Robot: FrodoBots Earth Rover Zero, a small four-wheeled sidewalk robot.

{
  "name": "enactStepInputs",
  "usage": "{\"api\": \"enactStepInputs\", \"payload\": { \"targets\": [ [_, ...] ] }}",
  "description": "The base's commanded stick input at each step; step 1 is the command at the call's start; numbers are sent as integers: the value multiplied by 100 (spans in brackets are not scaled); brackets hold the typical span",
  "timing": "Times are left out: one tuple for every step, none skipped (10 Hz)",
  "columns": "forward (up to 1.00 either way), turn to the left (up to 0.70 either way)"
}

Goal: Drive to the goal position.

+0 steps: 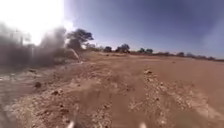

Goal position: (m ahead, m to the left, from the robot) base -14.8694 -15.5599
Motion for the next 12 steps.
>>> {"api": "enactStepInputs", "payload": {
  "targets": [
    [70,0],
    [70,0],
    [70,0],
    [70,-24],
    [70,-27],
    [70,-27],
    [70,-27],
    [70,-27],
    [70,-27],
    [70,-27],
    [70,-27],
    [70,-27]
  ]
}}
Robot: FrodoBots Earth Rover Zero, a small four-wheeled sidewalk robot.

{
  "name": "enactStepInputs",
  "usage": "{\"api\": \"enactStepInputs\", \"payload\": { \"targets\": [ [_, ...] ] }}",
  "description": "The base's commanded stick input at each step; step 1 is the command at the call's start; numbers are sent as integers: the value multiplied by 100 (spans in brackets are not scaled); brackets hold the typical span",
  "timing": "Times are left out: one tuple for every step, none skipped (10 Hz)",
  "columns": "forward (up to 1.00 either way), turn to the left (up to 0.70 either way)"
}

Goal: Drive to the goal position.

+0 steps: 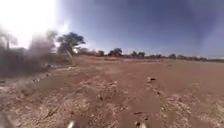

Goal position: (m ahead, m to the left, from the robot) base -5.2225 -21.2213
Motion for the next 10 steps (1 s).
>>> {"api": "enactStepInputs", "payload": {
  "targets": [
    [70,-27],
    [70,-27],
    [70,-27],
    [70,-27],
    [70,-27],
    [70,-27],
    [70,-27],
    [70,-27],
    [70,-27],
    [70,-27]
  ]
}}
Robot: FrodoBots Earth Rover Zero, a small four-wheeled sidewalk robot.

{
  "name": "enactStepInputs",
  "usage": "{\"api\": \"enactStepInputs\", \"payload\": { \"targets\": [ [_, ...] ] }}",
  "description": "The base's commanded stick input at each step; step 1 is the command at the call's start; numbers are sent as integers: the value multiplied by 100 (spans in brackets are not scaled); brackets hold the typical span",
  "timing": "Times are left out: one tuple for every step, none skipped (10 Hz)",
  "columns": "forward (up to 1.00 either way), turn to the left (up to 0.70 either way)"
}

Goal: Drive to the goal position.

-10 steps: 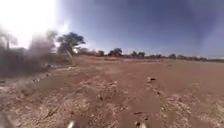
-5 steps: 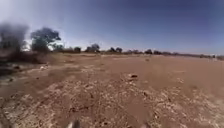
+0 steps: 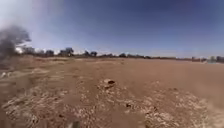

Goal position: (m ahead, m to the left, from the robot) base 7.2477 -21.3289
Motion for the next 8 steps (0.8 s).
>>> {"api": "enactStepInputs", "payload": {
  "targets": [
    [70,-27],
    [70,-27],
    [70,-27],
    [70,-27],
    [70,-27],
    [70,-27],
    [70,-27],
    [70,-24]
  ]
}}
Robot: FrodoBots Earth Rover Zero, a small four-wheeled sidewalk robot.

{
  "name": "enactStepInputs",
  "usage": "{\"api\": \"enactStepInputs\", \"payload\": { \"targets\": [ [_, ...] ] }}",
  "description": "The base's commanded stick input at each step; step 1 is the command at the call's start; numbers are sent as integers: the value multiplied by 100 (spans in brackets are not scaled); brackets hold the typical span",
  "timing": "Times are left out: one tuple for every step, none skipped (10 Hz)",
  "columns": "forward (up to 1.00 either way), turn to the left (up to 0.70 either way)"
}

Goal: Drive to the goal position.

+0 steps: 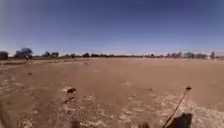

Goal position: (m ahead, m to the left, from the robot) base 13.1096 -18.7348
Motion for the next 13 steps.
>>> {"api": "enactStepInputs", "payload": {
  "targets": [
    [70,0],
    [70,0],
    [70,0],
    [70,0],
    [70,0],
    [64,0],
    [0,0],
    [0,0],
    [0,0],
    [0,0],
    [0,0],
    [0,0],
    [0,0]
  ]
}}
